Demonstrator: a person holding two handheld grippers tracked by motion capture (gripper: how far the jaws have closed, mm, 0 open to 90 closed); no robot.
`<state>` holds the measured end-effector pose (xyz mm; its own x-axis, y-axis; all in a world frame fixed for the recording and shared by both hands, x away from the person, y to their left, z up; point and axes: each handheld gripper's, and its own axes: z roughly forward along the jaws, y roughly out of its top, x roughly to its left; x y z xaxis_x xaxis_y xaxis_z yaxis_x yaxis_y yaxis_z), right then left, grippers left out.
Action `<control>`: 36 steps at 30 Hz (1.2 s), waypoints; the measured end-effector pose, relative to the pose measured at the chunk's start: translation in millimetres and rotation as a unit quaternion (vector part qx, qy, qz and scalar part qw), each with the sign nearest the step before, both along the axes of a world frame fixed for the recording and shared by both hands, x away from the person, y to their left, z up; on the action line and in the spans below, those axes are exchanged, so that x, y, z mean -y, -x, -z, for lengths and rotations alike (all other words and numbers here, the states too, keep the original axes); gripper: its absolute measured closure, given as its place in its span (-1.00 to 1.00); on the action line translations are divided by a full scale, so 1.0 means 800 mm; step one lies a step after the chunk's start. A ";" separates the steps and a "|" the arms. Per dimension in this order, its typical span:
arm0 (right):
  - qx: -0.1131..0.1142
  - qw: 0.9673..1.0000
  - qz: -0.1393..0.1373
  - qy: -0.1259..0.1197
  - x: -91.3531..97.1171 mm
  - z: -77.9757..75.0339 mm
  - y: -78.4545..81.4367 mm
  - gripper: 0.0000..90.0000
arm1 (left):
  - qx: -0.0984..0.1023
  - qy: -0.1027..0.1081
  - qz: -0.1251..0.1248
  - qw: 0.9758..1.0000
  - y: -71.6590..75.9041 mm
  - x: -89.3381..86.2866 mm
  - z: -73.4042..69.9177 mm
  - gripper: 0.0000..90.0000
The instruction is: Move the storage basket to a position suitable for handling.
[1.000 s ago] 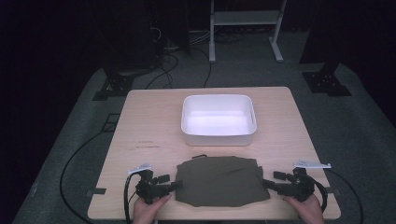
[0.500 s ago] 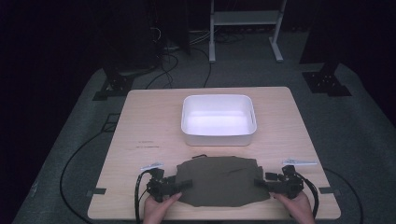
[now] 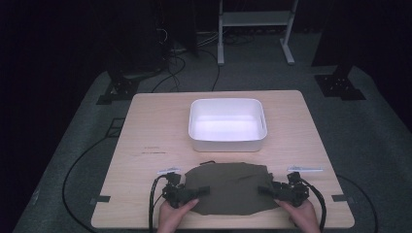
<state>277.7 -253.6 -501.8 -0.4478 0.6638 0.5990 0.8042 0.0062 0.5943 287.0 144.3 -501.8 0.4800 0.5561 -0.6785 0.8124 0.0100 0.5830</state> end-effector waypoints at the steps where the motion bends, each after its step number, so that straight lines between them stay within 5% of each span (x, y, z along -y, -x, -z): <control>1: 0.000 1.000 0.000 0.000 0.000 0.000 0.000 -0.45 | -0.003 -0.001 0.000 1.000 -0.001 0.002 -0.001 -0.88; 12: -0.008 1.000 0.008 0.003 -0.018 0.002 -0.008 -0.02 | -0.012 -0.016 0.006 1.000 -0.013 0.021 -0.002 -0.60; 17: -0.007 1.000 0.006 0.008 -0.020 0.004 -0.007 0.18 | -0.014 -0.023 0.018 0.999 -0.017 0.025 0.001 -0.24; 28: -0.015 1.000 -0.014 -0.005 -0.027 0.011 -0.006 0.55 | -0.039 -0.006 0.048 0.998 -0.022 0.031 0.010 0.32; 36: -0.004 0.999 -0.026 -0.021 -0.028 0.007 -0.002 0.64 | -0.040 0.014 0.053 0.998 -0.022 0.028 0.009 0.46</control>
<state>279.5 -231.4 -507.7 -0.4764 0.6139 0.6295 0.8083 0.0239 0.5883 304.7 121.7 -508.9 0.4797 0.4858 -0.7307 0.8532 -0.0639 0.5176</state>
